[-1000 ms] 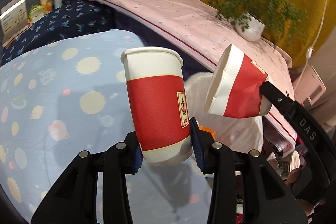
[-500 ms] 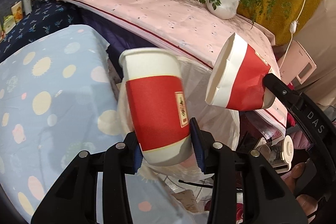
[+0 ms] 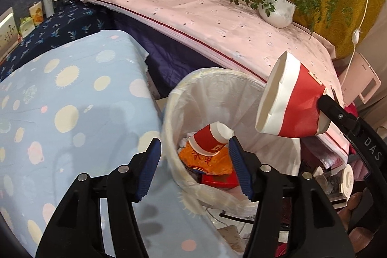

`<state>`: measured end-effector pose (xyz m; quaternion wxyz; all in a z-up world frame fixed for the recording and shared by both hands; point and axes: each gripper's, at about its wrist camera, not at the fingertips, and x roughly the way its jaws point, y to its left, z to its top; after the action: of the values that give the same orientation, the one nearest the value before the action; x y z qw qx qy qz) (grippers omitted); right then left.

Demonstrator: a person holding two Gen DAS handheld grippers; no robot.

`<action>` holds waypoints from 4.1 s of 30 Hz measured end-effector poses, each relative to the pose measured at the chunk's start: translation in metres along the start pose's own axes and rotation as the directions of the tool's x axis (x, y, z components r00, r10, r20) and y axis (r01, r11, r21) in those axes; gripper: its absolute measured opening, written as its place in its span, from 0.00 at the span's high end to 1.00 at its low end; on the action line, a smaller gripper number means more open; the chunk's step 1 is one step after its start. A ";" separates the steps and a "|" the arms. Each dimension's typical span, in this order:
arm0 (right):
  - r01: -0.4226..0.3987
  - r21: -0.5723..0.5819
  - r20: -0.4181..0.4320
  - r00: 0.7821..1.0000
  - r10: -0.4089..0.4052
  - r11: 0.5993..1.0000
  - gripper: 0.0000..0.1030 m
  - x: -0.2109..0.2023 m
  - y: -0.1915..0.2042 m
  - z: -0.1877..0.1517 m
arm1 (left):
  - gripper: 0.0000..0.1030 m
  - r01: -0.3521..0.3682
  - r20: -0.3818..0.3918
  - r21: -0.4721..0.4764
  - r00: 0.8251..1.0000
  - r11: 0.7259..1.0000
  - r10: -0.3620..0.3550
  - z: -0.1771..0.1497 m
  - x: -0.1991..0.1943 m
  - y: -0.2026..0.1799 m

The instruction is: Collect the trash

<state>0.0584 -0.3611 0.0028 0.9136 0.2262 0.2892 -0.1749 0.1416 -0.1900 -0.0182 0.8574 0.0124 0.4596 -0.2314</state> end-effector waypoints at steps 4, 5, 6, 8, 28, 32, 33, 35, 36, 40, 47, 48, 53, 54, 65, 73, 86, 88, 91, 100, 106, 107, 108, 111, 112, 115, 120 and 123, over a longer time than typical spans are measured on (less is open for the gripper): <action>-0.010 -0.029 -0.016 1.000 0.009 1.000 0.84 0.005 0.010 -0.002 | 0.46 -0.055 0.019 0.002 0.998 0.999 0.055 -0.003 -0.003 0.011; -0.010 -0.036 -0.017 1.000 0.009 0.999 0.84 0.006 0.013 -0.003 | 0.46 -0.064 0.023 0.001 0.998 0.998 0.064 -0.003 -0.004 0.013; -0.010 -0.041 -0.019 1.000 0.010 0.999 0.84 0.007 0.014 -0.004 | 0.46 -0.076 0.026 -0.002 0.997 0.997 0.076 -0.004 -0.004 0.016; -0.013 -0.047 -0.028 1.000 0.012 0.999 0.84 0.011 0.017 -0.005 | 0.46 -0.090 0.031 -0.007 0.995 0.996 0.091 -0.005 -0.005 0.020; -0.054 -0.191 -0.098 0.995 0.035 0.980 0.47 -0.001 0.045 -0.022 | 0.38 -0.209 0.050 -0.050 0.976 0.977 0.211 -0.020 -0.021 0.052; -0.062 -0.249 -0.124 0.992 0.032 0.966 0.41 -0.010 0.050 -0.034 | 0.34 -0.239 0.068 -0.044 0.968 0.970 0.241 -0.028 -0.030 0.053; -0.065 -0.257 -0.131 0.991 0.032 0.964 0.38 -0.012 0.050 -0.038 | 0.33 -0.239 0.065 -0.042 0.968 0.970 0.241 -0.030 -0.031 0.053; -0.071 -0.267 -0.144 0.989 0.033 0.961 0.33 -0.017 0.050 -0.043 | 0.33 -0.235 0.060 -0.036 0.970 0.971 0.237 -0.034 -0.034 0.053; -0.073 -0.271 -0.148 0.988 0.033 0.960 0.30 -0.020 0.051 -0.047 | 0.32 -0.237 0.059 -0.035 0.969 0.971 0.238 -0.036 -0.036 0.053; -0.062 -0.305 -0.137 0.990 0.020 0.950 0.20 -0.034 0.053 -0.058 | 0.18 -0.249 0.077 -0.036 0.965 0.968 0.251 -0.045 -0.046 0.052; -0.067 -0.328 -0.138 0.990 0.022 0.942 0.16 -0.052 0.052 -0.071 | 0.17 -0.260 0.079 -0.035 0.962 0.965 0.262 -0.057 -0.058 0.048; -0.066 -0.326 -0.142 0.990 0.020 0.943 0.12 -0.053 0.051 -0.072 | 0.16 -0.262 0.080 -0.031 0.961 0.965 0.263 -0.059 -0.059 0.047; -0.042 -0.335 -0.132 0.991 -0.003 0.941 0.06 -0.057 0.047 -0.078 | 0.11 -0.274 0.088 -0.022 0.957 0.962 0.275 -0.067 -0.067 0.043; -0.039 -0.332 -0.136 0.991 -0.007 0.943 0.06 -0.058 0.045 -0.080 | 0.11 -0.278 0.087 -0.024 0.956 0.960 0.279 -0.069 -0.068 0.043; -0.026 -0.338 -0.153 0.988 -0.028 0.941 0.06 -0.054 0.037 -0.088 | 0.11 -0.291 0.071 -0.014 0.954 0.957 0.291 -0.083 -0.070 0.040; -0.024 -0.351 -0.160 0.986 -0.035 0.936 0.06 -0.051 0.038 -0.091 | 0.11 -0.295 0.070 -0.013 0.953 0.955 0.295 -0.085 -0.072 0.037; -0.023 -0.366 -0.157 0.987 -0.038 0.930 0.06 -0.052 0.039 -0.093 | 0.11 -0.304 0.071 -0.014 0.950 0.953 0.304 -0.088 -0.072 0.032; -0.021 -0.367 -0.156 0.987 -0.039 0.930 0.06 -0.052 0.039 -0.093 | 0.11 -0.308 0.075 -0.016 0.948 0.951 0.308 -0.088 -0.073 0.031; -0.022 -0.367 -0.156 0.987 -0.038 0.930 0.06 -0.053 0.039 -0.093 | 0.11 -0.309 0.079 -0.017 0.948 0.951 0.309 -0.089 -0.074 0.030; -0.010 -0.371 -0.150 0.987 -0.050 0.928 0.06 -0.054 0.036 -0.095 | 0.11 -0.311 0.074 -0.027 0.947 0.950 0.312 -0.090 -0.074 0.029; -0.003 -0.371 -0.148 0.987 -0.056 0.928 0.06 -0.054 0.034 -0.096 | 0.11 -0.308 0.085 -0.022 0.947 0.951 0.309 -0.091 -0.076 0.026; -0.003 -0.373 -0.149 0.987 -0.057 0.928 0.06 -0.054 0.034 -0.096 | 0.11 -0.308 0.085 -0.021 0.947 0.951 0.309 -0.092 -0.075 0.025; -0.002 -0.375 -0.149 0.987 -0.058 0.927 0.06 -0.054 0.033 -0.096 | 0.11 -0.310 0.085 -0.020 0.947 0.950 0.311 -0.093 -0.075 0.025; 0.002 -0.381 -0.146 0.987 -0.063 0.924 0.06 -0.055 0.033 -0.097 | 0.11 -0.316 0.084 -0.012 0.945 0.949 0.316 -0.094 -0.074 0.023; 0.005 -0.384 -0.144 0.987 -0.065 0.923 0.06 -0.055 0.032 -0.097 | 0.11 -0.317 0.085 -0.010 0.945 0.948 0.317 -0.094 -0.074 0.022; 0.009 -0.385 -0.142 0.988 -0.069 0.923 0.06 -0.054 0.032 -0.098 | 0.11 -0.318 0.087 -0.018 0.944 0.948 0.318 -0.094 -0.075 0.022; 0.014 -0.385 -0.138 0.988 -0.072 0.923 0.06 -0.054 0.031 -0.098 | 0.11 -0.316 0.086 -0.028 0.945 0.948 0.317 -0.093 -0.075 0.023; 0.016 -0.388 -0.138 0.988 -0.075 0.921 0.06 -0.053 0.031 -0.097 | 0.11 -0.318 0.084 -0.031 0.944 0.948 0.320 -0.093 -0.075 0.024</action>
<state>-0.0121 -0.2747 -0.0263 0.9116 0.0477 0.3909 -0.1182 0.0430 -0.1180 -0.0167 0.9030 0.0691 0.4152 -0.0862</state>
